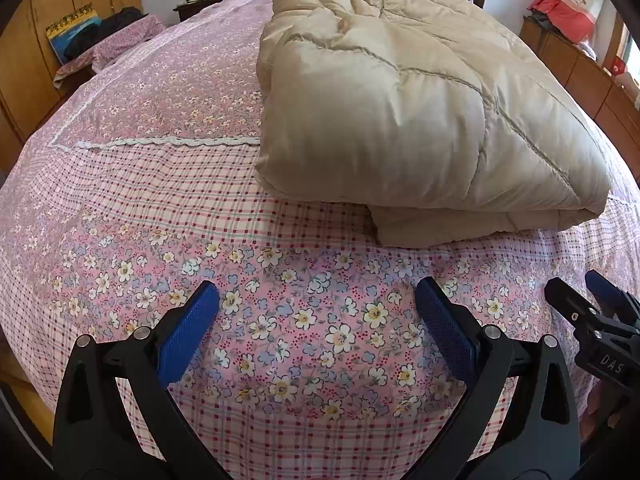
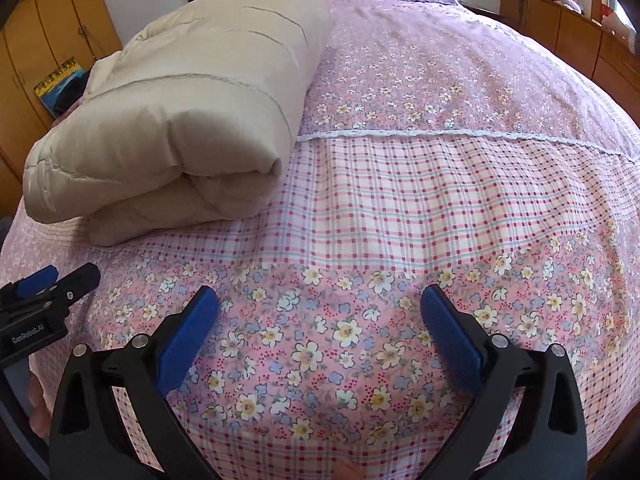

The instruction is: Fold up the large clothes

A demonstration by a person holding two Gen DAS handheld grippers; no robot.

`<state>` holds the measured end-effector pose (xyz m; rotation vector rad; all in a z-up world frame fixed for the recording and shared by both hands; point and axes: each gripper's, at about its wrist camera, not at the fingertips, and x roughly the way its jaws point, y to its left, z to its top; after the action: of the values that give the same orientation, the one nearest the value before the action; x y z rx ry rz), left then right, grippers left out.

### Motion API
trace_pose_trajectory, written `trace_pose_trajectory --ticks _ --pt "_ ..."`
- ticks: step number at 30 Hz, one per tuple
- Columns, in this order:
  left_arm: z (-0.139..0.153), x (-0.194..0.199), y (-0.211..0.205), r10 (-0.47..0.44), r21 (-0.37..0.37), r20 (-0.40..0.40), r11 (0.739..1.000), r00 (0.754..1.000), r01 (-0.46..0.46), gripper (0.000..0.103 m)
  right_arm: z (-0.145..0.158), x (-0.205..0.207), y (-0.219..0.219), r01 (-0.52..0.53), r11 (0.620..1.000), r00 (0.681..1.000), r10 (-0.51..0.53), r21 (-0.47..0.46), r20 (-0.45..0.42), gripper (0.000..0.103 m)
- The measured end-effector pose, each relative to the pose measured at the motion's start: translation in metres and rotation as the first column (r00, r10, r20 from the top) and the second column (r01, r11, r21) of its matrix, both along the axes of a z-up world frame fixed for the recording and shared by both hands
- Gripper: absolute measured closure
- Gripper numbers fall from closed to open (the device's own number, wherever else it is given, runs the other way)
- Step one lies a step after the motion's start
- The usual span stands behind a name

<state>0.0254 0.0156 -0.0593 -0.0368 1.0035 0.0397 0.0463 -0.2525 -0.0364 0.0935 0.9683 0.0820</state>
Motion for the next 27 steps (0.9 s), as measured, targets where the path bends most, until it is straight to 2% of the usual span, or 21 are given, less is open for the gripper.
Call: trace_pose_trajectory --ticks 27 --pt "-0.0046 0.0051 0.0043 0.009 -0.006 -0.007 1.000 1.000 -0.009 0.005 -0.0006 -0.0027 0.0018 -0.001 1.000 1.000 0.001 -0.016 0.005 0.005"
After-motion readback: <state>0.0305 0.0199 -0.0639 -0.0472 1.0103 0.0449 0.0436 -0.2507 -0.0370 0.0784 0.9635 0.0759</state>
